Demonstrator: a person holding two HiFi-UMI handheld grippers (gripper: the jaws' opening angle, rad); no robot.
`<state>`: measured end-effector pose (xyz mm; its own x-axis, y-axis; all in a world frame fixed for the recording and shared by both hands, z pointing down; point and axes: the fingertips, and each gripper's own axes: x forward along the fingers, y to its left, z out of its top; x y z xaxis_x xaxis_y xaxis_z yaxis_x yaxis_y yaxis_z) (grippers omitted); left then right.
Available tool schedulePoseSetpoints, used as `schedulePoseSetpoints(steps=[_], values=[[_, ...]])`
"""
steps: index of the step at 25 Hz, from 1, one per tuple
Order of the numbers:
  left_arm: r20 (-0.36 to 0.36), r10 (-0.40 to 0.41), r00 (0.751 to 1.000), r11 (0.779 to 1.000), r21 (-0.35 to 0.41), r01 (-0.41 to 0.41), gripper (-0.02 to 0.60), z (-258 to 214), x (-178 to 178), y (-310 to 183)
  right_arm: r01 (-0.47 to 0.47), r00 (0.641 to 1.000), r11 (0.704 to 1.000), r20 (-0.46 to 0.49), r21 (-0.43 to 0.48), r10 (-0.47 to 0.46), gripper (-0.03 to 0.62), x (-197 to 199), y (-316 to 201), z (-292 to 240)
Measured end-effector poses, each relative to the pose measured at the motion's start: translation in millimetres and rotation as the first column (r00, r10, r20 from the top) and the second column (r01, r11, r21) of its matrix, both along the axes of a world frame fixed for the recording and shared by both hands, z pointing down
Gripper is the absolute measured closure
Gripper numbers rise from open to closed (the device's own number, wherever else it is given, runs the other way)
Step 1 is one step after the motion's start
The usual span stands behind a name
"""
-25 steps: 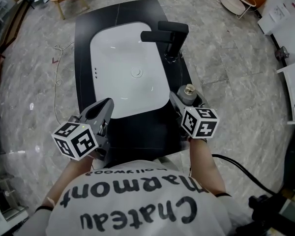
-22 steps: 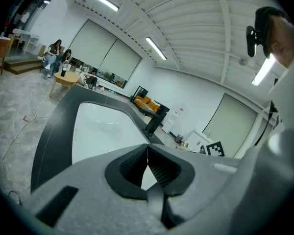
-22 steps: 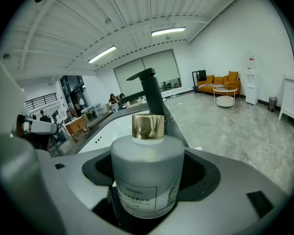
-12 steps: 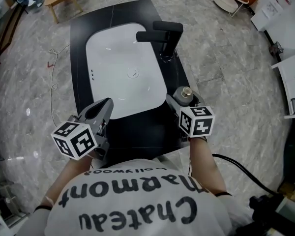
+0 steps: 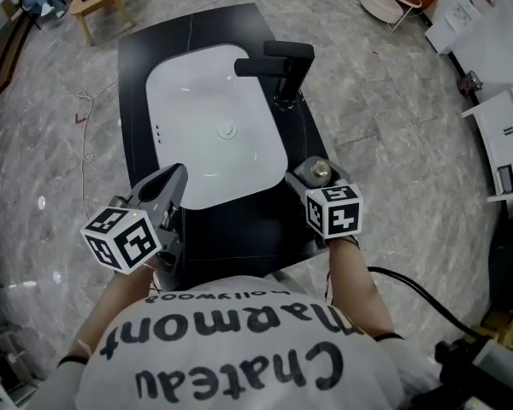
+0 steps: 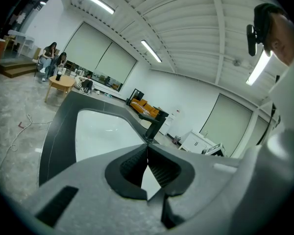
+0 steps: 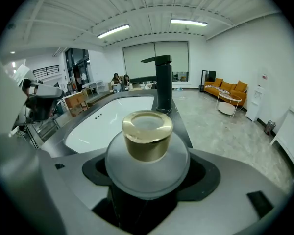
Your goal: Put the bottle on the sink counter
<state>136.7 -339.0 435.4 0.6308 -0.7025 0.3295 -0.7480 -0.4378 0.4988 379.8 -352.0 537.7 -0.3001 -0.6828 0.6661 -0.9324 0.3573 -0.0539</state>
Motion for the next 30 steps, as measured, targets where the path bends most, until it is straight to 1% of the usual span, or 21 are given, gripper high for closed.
schedulePoseSetpoints(steps=[4, 6, 13, 21, 27, 30], values=[[-0.009, -0.001, 1.000, 1.000, 0.003, 0.001, 0.566, -0.7, -3.7, -2.5, 0.021, 0.997, 1.000, -0.071, -0.006, -0.021, 0.250, -1.6, 2.9, 3.8], [-0.011, -0.001, 1.000, 1.000, 0.003, 0.001, 0.566, -0.6, -5.4, -3.1, 0.020, 0.996, 1.000, -0.084, -0.006, -0.020, 0.250, -2.2, 3.2, 4.2], [-0.024, -0.003, 1.000, 1.000, -0.005, 0.003, 0.566, 5.3, -6.8, -2.2, 0.014, 0.996, 1.000, -0.091, -0.006, -0.015, 0.252, -1.7, 1.8, 6.1], [-0.051, -0.003, 0.999, 1.000, 0.005, 0.003, 0.566, 3.9, -7.4, -1.1, 0.013, 0.997, 1.000, -0.080, -0.006, -0.014, 0.252, -2.1, 2.2, 8.4], [-0.058, -0.010, 0.998, 1.000, 0.007, 0.011, 0.566, 3.0, -10.9, 4.0, 0.031, 0.995, 0.999, -0.091, -0.042, -0.035, 0.252, -2.2, 4.5, 12.3], [-0.058, -0.018, 0.998, 1.000, 0.007, 0.018, 0.566, 2.2, -15.4, 6.3, 0.026, 0.994, 0.999, -0.102, -0.042, -0.030, 0.252, -2.3, 4.4, 12.4]])
